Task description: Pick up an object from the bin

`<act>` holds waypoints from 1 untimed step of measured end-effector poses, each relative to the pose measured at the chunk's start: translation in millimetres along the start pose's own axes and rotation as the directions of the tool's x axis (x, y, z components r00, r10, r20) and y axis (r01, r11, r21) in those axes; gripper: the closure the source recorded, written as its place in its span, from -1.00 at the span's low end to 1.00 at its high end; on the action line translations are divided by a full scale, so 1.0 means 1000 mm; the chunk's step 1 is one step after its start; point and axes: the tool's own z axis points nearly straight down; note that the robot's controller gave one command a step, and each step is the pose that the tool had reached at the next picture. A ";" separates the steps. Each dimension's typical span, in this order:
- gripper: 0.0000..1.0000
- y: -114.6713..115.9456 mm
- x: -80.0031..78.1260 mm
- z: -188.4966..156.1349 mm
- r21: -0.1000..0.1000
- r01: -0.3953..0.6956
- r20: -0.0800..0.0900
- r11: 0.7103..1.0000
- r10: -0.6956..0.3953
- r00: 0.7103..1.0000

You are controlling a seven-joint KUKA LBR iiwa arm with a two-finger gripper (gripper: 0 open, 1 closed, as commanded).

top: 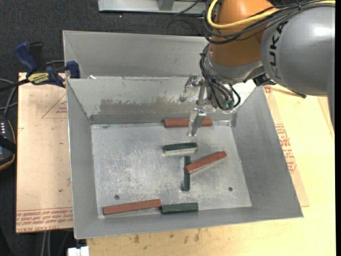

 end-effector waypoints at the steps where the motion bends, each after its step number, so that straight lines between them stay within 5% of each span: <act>1: -1.00 -0.022 0.008 0.038 0.000 0.138 0.003 0.990 -0.138 0.990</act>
Offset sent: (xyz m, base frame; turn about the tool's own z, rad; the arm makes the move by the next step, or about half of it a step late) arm -0.0250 -0.0873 -0.0657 -0.2531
